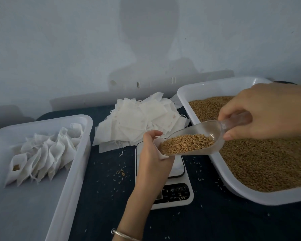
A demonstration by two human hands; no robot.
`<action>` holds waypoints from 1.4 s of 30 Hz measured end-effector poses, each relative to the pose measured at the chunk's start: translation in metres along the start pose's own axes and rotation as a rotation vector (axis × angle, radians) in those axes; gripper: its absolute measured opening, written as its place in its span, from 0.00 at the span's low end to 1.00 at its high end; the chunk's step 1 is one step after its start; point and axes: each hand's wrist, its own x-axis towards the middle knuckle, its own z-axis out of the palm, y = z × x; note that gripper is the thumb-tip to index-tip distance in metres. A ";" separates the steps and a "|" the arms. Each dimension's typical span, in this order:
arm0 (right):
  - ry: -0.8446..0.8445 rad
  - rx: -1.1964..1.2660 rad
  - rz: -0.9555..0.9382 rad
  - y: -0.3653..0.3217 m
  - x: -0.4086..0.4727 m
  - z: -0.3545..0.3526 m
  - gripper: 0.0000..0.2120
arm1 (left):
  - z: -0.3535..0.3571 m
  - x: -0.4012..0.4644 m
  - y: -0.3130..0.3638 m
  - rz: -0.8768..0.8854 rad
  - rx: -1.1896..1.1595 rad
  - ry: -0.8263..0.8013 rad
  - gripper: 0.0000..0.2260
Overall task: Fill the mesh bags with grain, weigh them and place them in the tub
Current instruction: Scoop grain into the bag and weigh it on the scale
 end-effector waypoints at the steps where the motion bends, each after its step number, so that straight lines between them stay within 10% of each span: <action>1: -0.002 0.031 0.002 0.002 0.000 0.002 0.18 | 0.000 0.000 0.000 -0.008 -0.015 0.013 0.19; 17: 0.257 0.864 0.099 0.023 0.000 0.066 0.21 | -0.006 0.023 -0.011 -0.021 -0.256 0.167 0.19; 28: 0.662 0.747 0.497 0.049 0.008 0.116 0.10 | -0.020 0.015 -0.028 0.066 -0.047 0.029 0.42; 42: 0.634 0.653 0.576 0.049 0.004 0.121 0.15 | -0.067 0.015 -0.010 0.027 -0.479 0.519 0.15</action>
